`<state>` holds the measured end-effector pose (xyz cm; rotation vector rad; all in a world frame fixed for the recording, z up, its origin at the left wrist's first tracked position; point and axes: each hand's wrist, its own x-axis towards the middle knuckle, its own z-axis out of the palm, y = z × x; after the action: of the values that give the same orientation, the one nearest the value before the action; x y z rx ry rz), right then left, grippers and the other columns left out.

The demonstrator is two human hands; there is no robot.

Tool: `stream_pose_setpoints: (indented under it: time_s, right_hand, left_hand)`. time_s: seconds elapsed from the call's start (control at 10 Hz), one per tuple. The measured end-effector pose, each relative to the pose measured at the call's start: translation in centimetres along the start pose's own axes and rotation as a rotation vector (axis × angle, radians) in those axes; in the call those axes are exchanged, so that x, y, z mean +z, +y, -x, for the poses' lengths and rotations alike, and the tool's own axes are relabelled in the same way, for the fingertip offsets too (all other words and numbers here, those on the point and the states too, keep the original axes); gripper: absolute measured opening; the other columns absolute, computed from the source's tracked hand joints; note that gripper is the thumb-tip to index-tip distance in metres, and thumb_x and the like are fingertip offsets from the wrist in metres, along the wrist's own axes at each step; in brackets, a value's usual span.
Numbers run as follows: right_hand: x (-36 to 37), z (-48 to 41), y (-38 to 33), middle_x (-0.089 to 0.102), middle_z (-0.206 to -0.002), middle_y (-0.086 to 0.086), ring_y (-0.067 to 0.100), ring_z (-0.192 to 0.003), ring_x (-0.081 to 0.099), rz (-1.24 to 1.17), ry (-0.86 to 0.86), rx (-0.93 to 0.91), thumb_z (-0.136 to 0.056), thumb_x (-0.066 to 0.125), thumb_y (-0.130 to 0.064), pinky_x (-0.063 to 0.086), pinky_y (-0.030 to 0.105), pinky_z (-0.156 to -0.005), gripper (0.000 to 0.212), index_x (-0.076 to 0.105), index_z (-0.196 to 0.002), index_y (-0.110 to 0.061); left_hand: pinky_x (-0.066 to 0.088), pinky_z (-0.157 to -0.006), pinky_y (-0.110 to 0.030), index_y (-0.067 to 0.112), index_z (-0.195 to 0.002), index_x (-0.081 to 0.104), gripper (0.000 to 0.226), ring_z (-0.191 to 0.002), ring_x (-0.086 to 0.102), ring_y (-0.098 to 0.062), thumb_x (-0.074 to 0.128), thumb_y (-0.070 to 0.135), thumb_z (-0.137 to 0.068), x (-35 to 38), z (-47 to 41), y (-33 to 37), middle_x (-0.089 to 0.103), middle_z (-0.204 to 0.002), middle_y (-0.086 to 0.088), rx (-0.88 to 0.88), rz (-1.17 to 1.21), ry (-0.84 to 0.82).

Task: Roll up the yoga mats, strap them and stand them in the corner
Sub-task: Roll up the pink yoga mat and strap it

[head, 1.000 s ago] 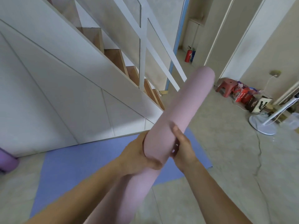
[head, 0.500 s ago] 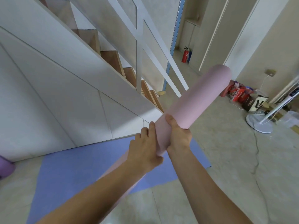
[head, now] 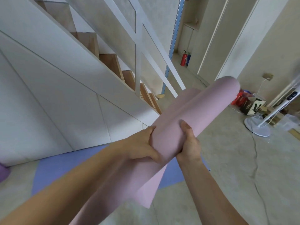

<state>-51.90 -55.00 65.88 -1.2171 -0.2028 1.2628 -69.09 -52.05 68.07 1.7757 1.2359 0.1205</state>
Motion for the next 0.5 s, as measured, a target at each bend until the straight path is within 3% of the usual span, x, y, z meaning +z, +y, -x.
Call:
stream_pose_setpoints:
  time_s: [0.1, 0.2, 0.3, 0.4, 0.5]
  right_hand:
    - [1.0, 0.2, 0.9, 0.074, -0.106, 0.004, 0.025, -0.095, 0.07, -0.039, 0.097, 0.029, -0.07, 0.083, -0.038, 0.057, 0.037, -0.073, 0.055, 0.064, -0.114, -0.01]
    - [1.2, 0.6, 0.2, 0.069, -0.116, 0.004, 0.023, -0.102, 0.067, 0.119, -0.022, 0.039, -0.079, 0.077, -0.046, 0.055, 0.037, -0.077, 0.057, 0.06, -0.119, -0.009]
    - [-0.6, 1.6, -1.6, 0.07, -0.107, -0.003, 0.02, -0.097, 0.068, 1.04, -0.115, -0.305, -0.082, 0.071, -0.056, 0.052, 0.033, -0.071, 0.054, 0.061, -0.119, -0.017]
    - [-1.6, 0.8, -2.7, 0.066, -0.123, 0.009, 0.032, -0.108, 0.065, 1.739, -0.161, -1.442, -0.06, 0.091, -0.041, 0.055, 0.043, -0.079, 0.08, 0.061, -0.128, -0.013]
    - [0.2, -1.8, -4.1, 0.032, -0.156, 0.021, 0.041, -0.144, 0.03, 2.296, -0.343, -1.363, -0.04, 0.091, -0.06, 0.025, 0.065, -0.112, 0.141, 0.019, -0.153, -0.014]
  left_hand:
    - [0.05, -0.091, -0.04, 0.033, -0.151, 0.005, 0.123, -0.111, 0.056, -0.025, 0.08, 0.054, -0.057, 2.1, 0.2, 0.9, 0.045, -0.127, 0.003, -0.017, -0.462, 0.262]
    - [0.048, -0.079, -0.035, 0.026, -0.137, 0.03, 0.093, -0.097, 0.059, -0.023, 0.078, 0.049, -0.061, 2.1, -0.2, 0.2, 0.053, -0.111, 0.004, -0.041, -0.446, 0.378]
    - [0.044, -0.074, -0.031, 0.027, -0.131, 0.037, 0.083, -0.096, 0.062, -0.023, 0.077, 0.047, -0.061, -0.4, -1.0, -1.0, 0.058, -0.11, 0.004, -0.082, -0.478, 0.435]
    - [0.05, -0.074, -0.032, 0.028, -0.132, 0.039, 0.086, -0.091, 0.063, -0.022, 0.078, 0.046, -0.057, -2.0, -1.4, -1.2, 0.059, -0.106, 0.005, -0.045, -0.607, 0.429]
    - [0.054, -0.076, -0.035, 0.028, -0.129, 0.041, 0.085, -0.086, 0.063, -0.021, 0.078, 0.046, -0.055, -2.1, -1.3, -0.3, 0.059, -0.099, 0.007, 0.043, -0.732, 0.328]
